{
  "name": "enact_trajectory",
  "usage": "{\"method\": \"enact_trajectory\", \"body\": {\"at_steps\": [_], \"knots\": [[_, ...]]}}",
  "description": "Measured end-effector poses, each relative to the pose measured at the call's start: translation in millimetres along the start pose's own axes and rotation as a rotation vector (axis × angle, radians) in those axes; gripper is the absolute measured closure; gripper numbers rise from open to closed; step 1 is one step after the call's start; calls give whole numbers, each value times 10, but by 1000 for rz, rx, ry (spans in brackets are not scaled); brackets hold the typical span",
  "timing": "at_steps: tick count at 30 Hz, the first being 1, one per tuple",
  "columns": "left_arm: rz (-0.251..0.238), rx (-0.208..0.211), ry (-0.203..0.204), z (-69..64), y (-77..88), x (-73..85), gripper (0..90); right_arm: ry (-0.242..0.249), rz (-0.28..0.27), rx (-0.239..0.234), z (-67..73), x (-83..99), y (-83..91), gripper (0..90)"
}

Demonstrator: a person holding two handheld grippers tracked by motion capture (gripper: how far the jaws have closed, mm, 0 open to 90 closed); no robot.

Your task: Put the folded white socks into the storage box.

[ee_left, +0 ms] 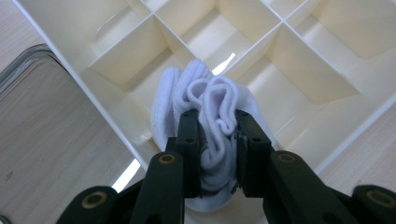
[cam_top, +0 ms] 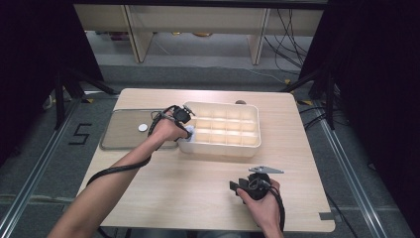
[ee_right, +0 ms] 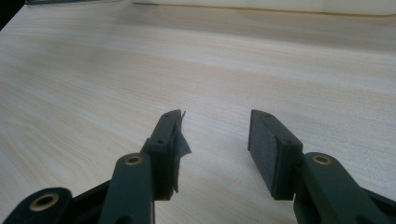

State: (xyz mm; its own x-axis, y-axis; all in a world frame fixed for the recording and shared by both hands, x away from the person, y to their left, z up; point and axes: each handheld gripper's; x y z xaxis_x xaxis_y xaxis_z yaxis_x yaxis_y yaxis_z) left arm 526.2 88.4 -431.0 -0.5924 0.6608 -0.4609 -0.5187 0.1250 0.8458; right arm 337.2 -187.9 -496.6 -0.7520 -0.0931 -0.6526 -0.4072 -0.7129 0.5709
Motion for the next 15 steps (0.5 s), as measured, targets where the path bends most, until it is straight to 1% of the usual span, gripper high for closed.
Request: {"method": "enact_trajectory", "body": {"at_steps": [1,2,4,6,8,9,10,11,14,15], "knots": [[4,0,-3,0,0,-6,737,-43,-10,0,33,7,-4,553],[5,-1,0,-4,-2,-11,737,-31,-8,-2,26,6,-6,553],[16,1,3,-2,-3,-21,738,-35,-4,-5,29,5,-7,553],[21,2,4,0,-6,-27,738,-38,2,9,32,3,-12,553],[23,3,6,-4,-12,-30,739,-36,-8,6,30,5,-17,553],[27,3,3,-3,-16,-32,740,-33,-5,9,27,4,-14,553],[32,2,2,-6,-18,-33,741,-19,-2,11,14,1,-6,553],[34,2,2,-6,-21,-35,742,-43,-8,-3,31,5,-2,553],[43,2,0,-9,-31,-42,744,-16,-6,-3,11,3,-1,553],[47,2,0,-13,-33,-45,745,-28,-7,-1,23,4,0,552]]}}
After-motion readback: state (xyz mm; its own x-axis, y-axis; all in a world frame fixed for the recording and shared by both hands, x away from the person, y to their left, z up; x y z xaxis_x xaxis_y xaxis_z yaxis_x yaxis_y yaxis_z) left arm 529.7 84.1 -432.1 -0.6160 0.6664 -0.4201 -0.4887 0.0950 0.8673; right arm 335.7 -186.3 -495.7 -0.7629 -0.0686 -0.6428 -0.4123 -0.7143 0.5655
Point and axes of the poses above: each handheld gripper's, and its own axes: y roughly backward along the jaws, x roughly out of its underside, z roughly to its left, and after that the axes turned 14 degrees about -x, right-handed
